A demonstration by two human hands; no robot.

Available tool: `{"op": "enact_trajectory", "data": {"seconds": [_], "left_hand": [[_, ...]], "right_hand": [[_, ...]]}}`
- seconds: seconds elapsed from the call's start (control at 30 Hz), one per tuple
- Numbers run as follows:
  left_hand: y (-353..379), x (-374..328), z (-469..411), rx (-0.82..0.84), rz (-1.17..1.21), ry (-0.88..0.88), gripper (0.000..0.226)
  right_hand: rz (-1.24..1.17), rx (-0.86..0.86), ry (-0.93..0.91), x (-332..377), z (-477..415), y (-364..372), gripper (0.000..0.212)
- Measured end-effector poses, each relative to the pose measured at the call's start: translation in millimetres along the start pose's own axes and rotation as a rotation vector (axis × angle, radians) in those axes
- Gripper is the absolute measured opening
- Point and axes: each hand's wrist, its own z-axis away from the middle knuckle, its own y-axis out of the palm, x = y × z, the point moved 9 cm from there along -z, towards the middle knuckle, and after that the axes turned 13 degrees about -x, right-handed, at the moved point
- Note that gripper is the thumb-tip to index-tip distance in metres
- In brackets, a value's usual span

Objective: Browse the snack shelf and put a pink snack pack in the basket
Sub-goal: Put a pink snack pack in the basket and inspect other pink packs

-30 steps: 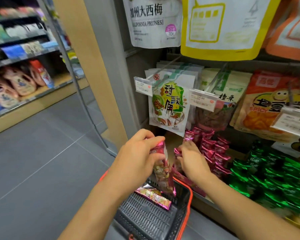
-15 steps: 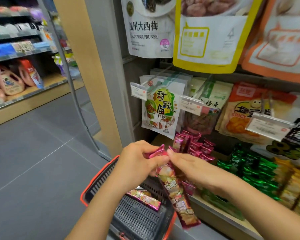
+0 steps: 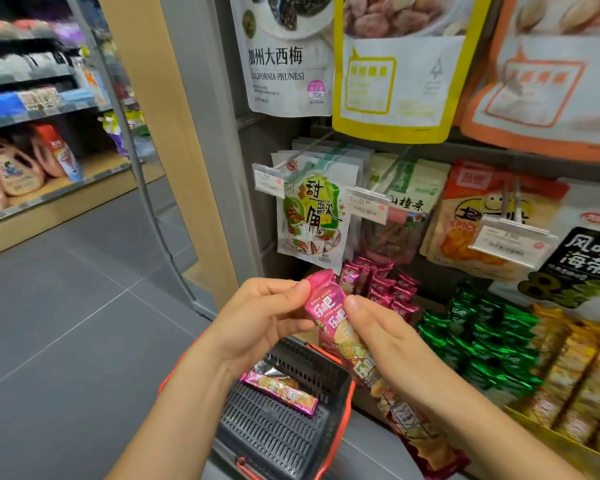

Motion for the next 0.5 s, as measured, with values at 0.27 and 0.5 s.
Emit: {"op": "enact_trajectory", "data": {"seconds": [0.27,0.5], "left_hand": [[-13.0,-12.7,-3.6,-0.276,-0.553,0.324,0.021],[-13.7,-22.6,2.2,-0.394,-0.465,0.433,0.024]], "right_hand": [[0.092,0.011,0.035,-6.2,0.5,-2.8,0.055],[0.008,0.054,0.071,-4.4,5.0,-2.3,0.042]]}}
